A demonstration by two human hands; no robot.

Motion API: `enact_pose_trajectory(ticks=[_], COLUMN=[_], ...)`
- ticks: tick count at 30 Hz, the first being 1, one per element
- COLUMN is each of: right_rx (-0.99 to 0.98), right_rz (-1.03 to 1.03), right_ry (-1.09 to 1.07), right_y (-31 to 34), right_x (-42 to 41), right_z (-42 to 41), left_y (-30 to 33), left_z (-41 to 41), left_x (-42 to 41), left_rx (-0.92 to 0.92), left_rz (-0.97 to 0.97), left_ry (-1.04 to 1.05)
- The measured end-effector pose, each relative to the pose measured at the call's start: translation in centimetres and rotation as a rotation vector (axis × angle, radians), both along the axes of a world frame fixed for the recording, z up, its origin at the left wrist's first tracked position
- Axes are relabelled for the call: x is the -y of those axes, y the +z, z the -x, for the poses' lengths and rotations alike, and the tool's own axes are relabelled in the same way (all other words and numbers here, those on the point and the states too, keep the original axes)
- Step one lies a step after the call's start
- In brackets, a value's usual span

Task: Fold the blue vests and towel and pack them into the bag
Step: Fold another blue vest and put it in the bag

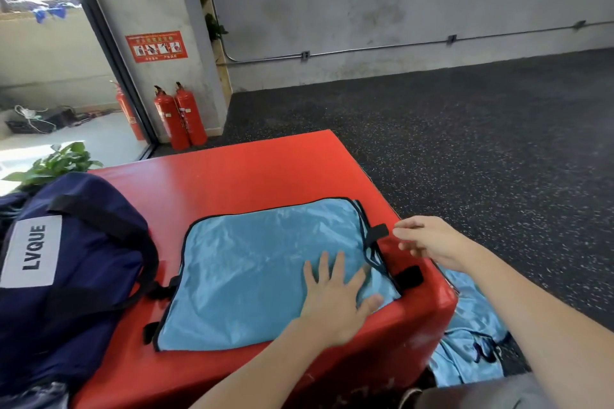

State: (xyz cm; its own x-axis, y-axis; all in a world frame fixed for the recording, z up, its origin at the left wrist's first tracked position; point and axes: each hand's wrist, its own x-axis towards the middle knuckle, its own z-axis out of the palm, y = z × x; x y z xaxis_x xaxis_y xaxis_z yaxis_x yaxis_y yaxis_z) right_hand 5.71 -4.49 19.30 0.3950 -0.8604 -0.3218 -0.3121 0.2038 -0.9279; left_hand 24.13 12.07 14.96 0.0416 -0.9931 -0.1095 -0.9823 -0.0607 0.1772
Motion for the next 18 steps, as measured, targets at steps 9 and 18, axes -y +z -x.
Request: enact_pose_trajectory(ticks=[9,18], right_rx=[-0.277,-0.499], right_rz=[0.115,0.153], right_ry=[0.226,0.492], right_y=[0.4,1.8], right_x=[-1.7,-3.4], right_z=[-0.1,3.2], left_y=[-0.5,-0.5], left_z=[0.3,0.6], left_x=[0.1,0.1], left_rx=[0.128,0.166], left_rz=[-0.011,-0.033], left_ry=[-0.045,-0.038])
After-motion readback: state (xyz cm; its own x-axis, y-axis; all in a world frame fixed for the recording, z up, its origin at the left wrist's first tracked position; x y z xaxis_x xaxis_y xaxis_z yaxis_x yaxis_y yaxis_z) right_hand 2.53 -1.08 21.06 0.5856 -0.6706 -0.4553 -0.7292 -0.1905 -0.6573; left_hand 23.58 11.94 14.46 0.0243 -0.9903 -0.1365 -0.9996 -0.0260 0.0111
